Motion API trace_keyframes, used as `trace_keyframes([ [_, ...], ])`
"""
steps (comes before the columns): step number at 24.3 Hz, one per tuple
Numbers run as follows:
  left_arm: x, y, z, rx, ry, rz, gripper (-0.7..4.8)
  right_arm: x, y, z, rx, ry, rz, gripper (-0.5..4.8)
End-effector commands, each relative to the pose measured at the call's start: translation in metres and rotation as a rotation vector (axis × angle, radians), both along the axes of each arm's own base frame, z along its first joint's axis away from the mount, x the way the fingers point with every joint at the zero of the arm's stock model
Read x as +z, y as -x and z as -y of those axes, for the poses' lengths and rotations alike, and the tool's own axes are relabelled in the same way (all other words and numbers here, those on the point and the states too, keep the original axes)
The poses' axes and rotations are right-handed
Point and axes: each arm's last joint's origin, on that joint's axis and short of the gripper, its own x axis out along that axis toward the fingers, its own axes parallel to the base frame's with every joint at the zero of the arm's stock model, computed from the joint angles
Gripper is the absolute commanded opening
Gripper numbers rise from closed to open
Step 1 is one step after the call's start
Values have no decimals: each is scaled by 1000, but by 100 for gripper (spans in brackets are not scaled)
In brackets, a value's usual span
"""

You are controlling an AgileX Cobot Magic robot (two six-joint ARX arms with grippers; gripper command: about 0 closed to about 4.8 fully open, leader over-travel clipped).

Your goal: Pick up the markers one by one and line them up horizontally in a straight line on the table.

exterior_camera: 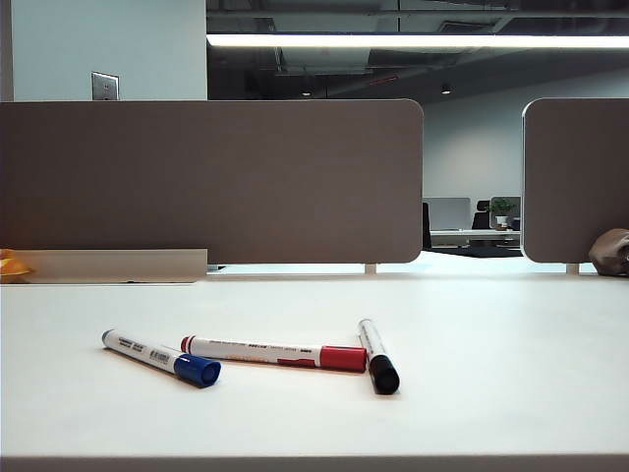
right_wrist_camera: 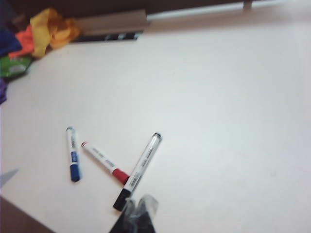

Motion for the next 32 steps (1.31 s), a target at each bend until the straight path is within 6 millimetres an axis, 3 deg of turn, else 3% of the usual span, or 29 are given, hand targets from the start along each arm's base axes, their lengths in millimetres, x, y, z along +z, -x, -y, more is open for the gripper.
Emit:
trace_keyframes([
  [1, 8, -12, 2, -76, 67, -74, -5, 19, -18, -3, 101, 27, -53, -7],
  [6, 24, -41, 2, -162, 116, -244, -5, 44, -57, -10, 203, 79, -159, -7],
  [13, 47, -85, 5, -183, 120, -440, -5, 55, -113, -52, 369, 191, -311, -7],
  [16, 53, -120, 19, -206, -78, -563, -5, 37, -145, -94, 438, 382, -384, -5],
  [19, 52, -134, 28, -214, -218, -610, -5, 21, -155, -111, 484, 434, -433, -5],
  [24, 36, -162, 55, -236, -383, -638, 0, -11, -172, -125, 503, 518, -528, 27],
  [28, 19, -178, 67, -262, -407, -694, 60, -21, -178, -128, 505, 526, -555, 27],
  [32, -1, -193, 72, -271, -422, -770, 62, -26, -182, -131, 506, 526, -561, 28],
])
